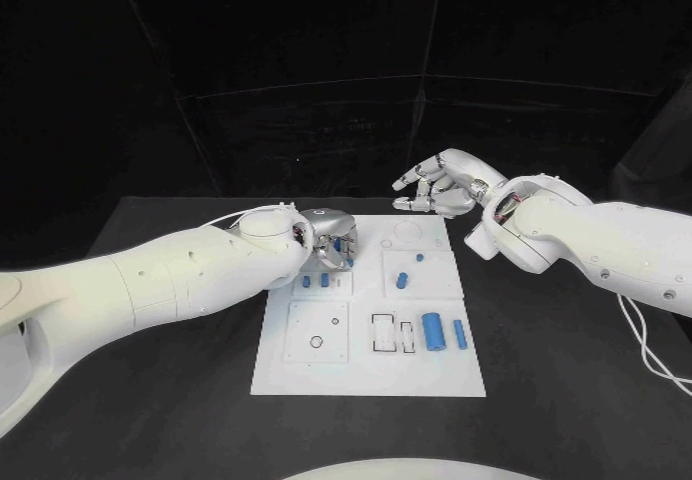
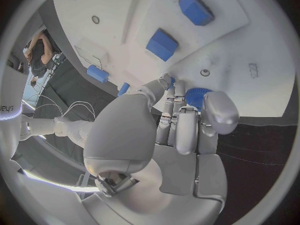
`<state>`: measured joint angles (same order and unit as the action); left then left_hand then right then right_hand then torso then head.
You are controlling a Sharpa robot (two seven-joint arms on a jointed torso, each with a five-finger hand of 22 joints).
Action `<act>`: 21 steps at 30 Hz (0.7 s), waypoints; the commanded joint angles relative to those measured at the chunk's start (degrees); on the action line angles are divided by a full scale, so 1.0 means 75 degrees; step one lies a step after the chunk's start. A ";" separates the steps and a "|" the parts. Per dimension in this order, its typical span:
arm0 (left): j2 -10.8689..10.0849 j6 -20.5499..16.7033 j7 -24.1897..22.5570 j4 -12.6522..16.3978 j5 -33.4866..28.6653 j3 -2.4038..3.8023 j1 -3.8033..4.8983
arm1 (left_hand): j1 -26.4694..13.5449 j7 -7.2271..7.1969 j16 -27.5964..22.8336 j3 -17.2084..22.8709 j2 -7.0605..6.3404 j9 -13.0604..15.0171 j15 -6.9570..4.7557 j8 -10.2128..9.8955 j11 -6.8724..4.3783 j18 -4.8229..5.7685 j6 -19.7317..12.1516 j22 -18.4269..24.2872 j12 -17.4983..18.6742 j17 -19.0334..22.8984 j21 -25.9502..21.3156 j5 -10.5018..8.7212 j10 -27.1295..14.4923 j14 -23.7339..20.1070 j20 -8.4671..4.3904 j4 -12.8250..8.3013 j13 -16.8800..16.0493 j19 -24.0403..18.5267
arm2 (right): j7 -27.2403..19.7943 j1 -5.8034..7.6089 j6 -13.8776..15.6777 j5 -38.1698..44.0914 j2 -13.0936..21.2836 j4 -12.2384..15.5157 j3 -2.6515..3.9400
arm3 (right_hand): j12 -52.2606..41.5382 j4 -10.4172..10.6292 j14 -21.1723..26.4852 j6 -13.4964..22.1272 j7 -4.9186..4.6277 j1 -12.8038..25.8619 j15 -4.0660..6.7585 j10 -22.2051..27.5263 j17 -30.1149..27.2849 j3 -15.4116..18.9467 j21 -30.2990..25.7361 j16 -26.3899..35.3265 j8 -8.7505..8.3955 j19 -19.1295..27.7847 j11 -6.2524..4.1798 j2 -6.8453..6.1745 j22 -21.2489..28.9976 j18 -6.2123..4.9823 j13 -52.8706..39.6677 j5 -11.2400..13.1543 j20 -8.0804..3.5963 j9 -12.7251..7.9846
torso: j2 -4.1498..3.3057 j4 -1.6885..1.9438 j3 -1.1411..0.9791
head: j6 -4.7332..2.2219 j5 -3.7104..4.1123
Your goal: Assemble the parts on the task board
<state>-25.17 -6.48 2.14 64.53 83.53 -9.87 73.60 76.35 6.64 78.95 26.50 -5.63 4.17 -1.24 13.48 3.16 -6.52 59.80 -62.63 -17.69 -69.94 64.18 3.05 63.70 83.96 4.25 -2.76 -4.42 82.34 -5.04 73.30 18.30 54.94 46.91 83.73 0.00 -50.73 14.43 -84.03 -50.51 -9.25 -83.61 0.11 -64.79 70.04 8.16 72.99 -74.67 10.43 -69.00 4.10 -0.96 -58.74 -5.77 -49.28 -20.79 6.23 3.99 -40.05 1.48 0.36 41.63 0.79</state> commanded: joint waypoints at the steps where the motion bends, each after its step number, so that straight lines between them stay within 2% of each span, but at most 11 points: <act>1: -0.0107 -0.0466 -0.0132 0.0091 -0.0167 0.0041 -0.0004 | -0.0018 0.0022 0.0034 0.0057 0.0038 -0.0012 -0.0036 -0.0062 0.0013 0.0097 0.0047 -0.0025 0.0074 0.0009 0.0041 -0.0026 0.0064 0.0299 -0.0010 -0.0025 0.0019 0.0021 | -0.0063 0.0013 0.0005 -0.0013 -0.0004 -0.0006 0.0004 | -0.0024 0.0001 -0.0097 0.0044 0.0024 -0.0016 0.0014 0.0034 0.0012 0.0006 -0.0037 0.0023 0.0050 0.0051 -0.0010 0.0081 0.0002 -0.0114 -0.0012 -0.0020 -0.0009 -0.0005 | 0.0008 0.0012 0.0004 | -0.0013 0.0021; 6: -0.0307 -0.0769 -0.0236 0.0349 -0.0512 0.0256 -0.0004 | -0.0031 0.0034 0.0029 0.0071 0.0014 -0.0016 -0.0028 -0.0089 0.0024 0.0104 0.0047 -0.0062 0.0112 0.0026 0.0073 -0.0027 0.0071 0.0297 -0.0007 -0.0037 0.0031 0.0027 | -0.0061 0.0013 0.0006 -0.0013 -0.0001 -0.0030 0.0004 | -0.0024 0.0001 -0.0097 0.0044 0.0024 -0.0016 0.0014 0.0034 0.0012 0.0006 -0.0037 0.0023 0.0050 0.0051 -0.0010 0.0081 0.0002 -0.0114 -0.0012 -0.0020 -0.0009 -0.0005 | 0.0011 0.0010 0.0001 | -0.0037 0.0016; 8: -0.0444 -0.0831 -0.0264 0.0521 -0.0665 0.0379 -0.0004 | -0.0033 0.0035 0.0028 0.0074 0.0012 -0.0017 -0.0027 -0.0092 0.0024 0.0107 0.0049 -0.0076 0.0117 0.0030 0.0085 -0.0027 0.0074 0.0297 -0.0006 -0.0039 0.0032 0.0030 | -0.0061 0.0013 0.0005 -0.0013 0.0002 -0.0039 0.0004 | -0.0024 0.0001 -0.0097 0.0044 0.0024 -0.0016 0.0014 0.0034 0.0012 0.0006 -0.0037 0.0023 0.0050 0.0051 -0.0010 0.0081 0.0002 -0.0114 -0.0012 -0.0020 -0.0009 -0.0005 | 0.0008 0.0009 0.0002 | -0.0047 0.0011; 11: -0.0685 -0.0826 -0.0265 0.0772 -0.0851 0.0491 -0.0005 | -0.0033 0.0035 0.0028 0.0074 0.0012 -0.0017 -0.0027 -0.0092 0.0024 0.0107 0.0049 -0.0076 0.0117 0.0030 0.0085 -0.0027 0.0074 0.0297 -0.0006 -0.0039 0.0032 0.0030 | -0.0060 0.0013 0.0000 -0.0013 0.0006 -0.0050 0.0004 | -0.0024 0.0001 -0.0097 0.0044 0.0024 -0.0016 0.0014 0.0034 0.0012 0.0006 -0.0037 0.0023 0.0050 0.0051 -0.0010 0.0081 0.0002 -0.0114 -0.0012 -0.0020 -0.0009 -0.0005 | 0.0010 0.0015 0.0005 | -0.0058 0.0003; 16: -0.1084 -0.0667 -0.0218 0.1017 -0.1045 0.0559 0.0000 | -0.0038 0.0038 0.0025 0.0085 0.0000 -0.0017 -0.0024 -0.0103 0.0026 0.0111 0.0063 -0.0100 0.0137 0.0043 0.0107 -0.0027 0.0094 0.0296 -0.0004 -0.0049 0.0037 0.0034 | -0.0054 0.0013 -0.0004 -0.0013 0.0029 -0.0053 0.0004 | -0.0024 0.0001 -0.0097 0.0044 0.0024 -0.0016 0.0014 0.0034 0.0012 0.0006 -0.0037 0.0023 0.0050 0.0051 -0.0010 0.0081 0.0002 -0.0114 -0.0012 -0.0020 -0.0009 -0.0005 | 0.0017 0.0033 0.0002 | -0.0060 0.0010; 20: -0.1373 -0.0473 -0.0155 0.1135 -0.1102 0.0575 0.0003 | -0.0054 0.0037 0.0022 0.0086 -0.0016 -0.0017 -0.0022 -0.0113 0.0028 0.0115 0.0074 -0.0121 0.0153 0.0053 0.0125 -0.0028 0.0110 0.0294 -0.0001 -0.0052 0.0041 0.0037 | -0.0050 0.0013 -0.0008 -0.0013 0.0043 -0.0051 0.0004 | -0.0024 0.0001 -0.0097 0.0044 0.0024 -0.0016 0.0014 0.0034 0.0012 0.0006 -0.0037 0.0023 0.0050 0.0051 -0.0010 0.0081 0.0002 -0.0114 -0.0012 -0.0020 -0.0009 -0.0005 | 0.0006 0.0029 0.0002 | -0.0069 -0.0002; 21: -0.1456 -0.0410 -0.0130 0.1166 -0.1112 0.0577 0.0003 | -0.0057 0.0037 0.0021 0.0086 -0.0020 -0.0017 -0.0022 -0.0115 0.0028 0.0115 0.0076 -0.0124 0.0157 0.0055 0.0127 -0.0028 0.0113 0.0294 -0.0001 -0.0052 0.0042 0.0037 | -0.0048 0.0013 -0.0009 -0.0013 0.0047 -0.0050 0.0004 | -0.0024 0.0001 -0.0097 0.0044 0.0024 -0.0016 0.0014 0.0034 0.0012 0.0006 -0.0037 0.0023 0.0050 0.0051 -0.0010 0.0081 0.0002 -0.0114 -0.0012 -0.0020 -0.0009 -0.0005 | 0.0000 0.0009 0.0007 | -0.0065 -0.0008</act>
<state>-35.91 -10.73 1.07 72.92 77.15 -5.61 73.53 76.35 6.84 78.95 26.91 -5.64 4.10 -1.23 12.88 3.37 -6.57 60.00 -63.52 -16.81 -69.58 64.85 3.05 64.30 83.96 4.25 -3.17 -4.18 82.34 -5.06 73.30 18.30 54.94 47.22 83.28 0.00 -50.73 14.43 -84.03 -50.51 -9.25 -83.61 0.11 -64.79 70.04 8.15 72.99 -74.67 10.43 -68.99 4.10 -0.96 -58.74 -5.77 -49.28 -20.78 6.23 3.99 -39.95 1.66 0.38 41.12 0.75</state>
